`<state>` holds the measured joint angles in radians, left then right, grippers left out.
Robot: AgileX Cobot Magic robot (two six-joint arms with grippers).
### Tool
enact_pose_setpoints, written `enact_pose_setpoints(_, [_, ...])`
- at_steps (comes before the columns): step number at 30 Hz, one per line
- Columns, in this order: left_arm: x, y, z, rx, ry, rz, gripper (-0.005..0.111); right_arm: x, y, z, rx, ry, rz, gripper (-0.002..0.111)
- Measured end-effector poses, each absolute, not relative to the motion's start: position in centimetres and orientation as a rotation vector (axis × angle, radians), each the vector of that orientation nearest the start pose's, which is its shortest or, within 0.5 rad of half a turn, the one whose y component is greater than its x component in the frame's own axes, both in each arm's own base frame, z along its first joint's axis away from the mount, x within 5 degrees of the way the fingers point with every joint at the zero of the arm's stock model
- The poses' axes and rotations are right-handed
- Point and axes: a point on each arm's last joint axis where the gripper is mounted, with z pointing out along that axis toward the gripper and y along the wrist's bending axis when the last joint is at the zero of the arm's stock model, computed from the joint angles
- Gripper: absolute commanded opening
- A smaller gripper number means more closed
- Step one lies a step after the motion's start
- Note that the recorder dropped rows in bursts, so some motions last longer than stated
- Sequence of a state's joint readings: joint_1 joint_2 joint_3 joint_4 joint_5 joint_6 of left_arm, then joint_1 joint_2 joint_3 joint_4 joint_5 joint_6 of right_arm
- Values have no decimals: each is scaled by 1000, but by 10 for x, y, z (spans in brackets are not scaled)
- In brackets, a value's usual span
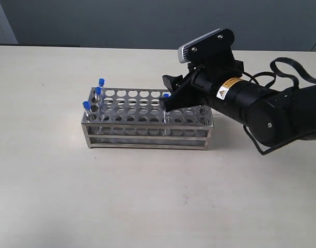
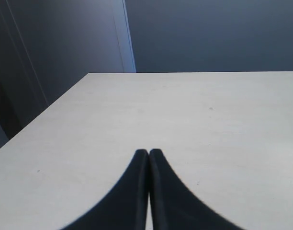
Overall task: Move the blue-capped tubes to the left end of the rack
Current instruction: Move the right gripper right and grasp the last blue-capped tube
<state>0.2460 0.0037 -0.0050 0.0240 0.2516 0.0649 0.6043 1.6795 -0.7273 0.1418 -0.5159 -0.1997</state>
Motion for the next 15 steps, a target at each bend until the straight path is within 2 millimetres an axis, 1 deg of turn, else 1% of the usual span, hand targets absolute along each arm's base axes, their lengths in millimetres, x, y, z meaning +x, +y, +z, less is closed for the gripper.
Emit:
enact_pose_setpoints(6, [54,14,192,-142,1735,251,0,292,198,186,-604,1844,347,59])
enact_pose_setpoints(10, [54,14,192,-142,1735,251,0,300,205,179,-612,1852,356,59])
enact_pose_setpoints(15, [54,14,192,-142,1735,251,0,306,211,165,-620,1894,374,59])
